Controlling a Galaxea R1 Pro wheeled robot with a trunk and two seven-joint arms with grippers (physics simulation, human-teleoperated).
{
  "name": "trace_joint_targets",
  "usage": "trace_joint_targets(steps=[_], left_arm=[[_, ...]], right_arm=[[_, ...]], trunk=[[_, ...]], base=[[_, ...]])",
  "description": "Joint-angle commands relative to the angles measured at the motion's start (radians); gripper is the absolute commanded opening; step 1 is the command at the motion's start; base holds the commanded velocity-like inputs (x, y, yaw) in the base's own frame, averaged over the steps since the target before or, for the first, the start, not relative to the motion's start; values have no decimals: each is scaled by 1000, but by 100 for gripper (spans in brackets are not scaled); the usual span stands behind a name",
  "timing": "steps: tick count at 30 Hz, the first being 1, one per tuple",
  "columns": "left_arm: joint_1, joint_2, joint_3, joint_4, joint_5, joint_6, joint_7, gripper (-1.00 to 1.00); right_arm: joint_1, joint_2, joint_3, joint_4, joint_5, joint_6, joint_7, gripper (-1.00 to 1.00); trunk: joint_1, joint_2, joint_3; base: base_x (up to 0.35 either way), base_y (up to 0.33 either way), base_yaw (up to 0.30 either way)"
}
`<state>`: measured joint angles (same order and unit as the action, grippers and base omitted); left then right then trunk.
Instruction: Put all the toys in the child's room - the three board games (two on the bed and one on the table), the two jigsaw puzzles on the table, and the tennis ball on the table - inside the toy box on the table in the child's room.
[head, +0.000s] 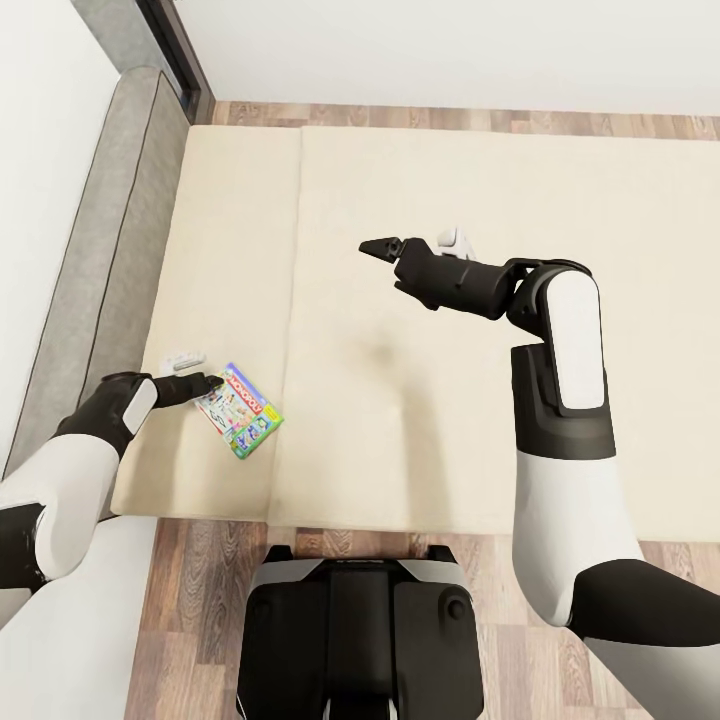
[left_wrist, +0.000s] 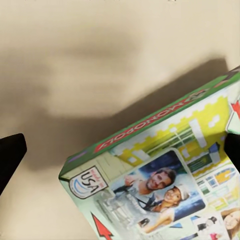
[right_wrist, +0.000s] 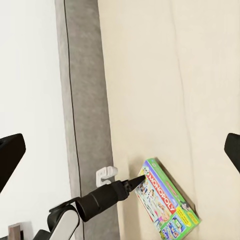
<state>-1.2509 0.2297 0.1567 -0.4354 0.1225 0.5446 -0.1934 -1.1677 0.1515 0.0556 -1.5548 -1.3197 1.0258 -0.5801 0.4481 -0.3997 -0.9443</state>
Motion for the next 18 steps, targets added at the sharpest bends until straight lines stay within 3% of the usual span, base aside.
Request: trace_joint_targets(steps=[1,18], left_arm=[[1,-6,11,35,-3,4,-1,100],[1,-3,14,82,1,-2,-13,100]], right_arm=[[-1,0,0,-1,-9,2,-10,100],[-8,0,0,1,-9,2,-10,100]], trunk=[[2,0,-1],[2,0,-1]], base=[[0,0,0],[0,0,0]])
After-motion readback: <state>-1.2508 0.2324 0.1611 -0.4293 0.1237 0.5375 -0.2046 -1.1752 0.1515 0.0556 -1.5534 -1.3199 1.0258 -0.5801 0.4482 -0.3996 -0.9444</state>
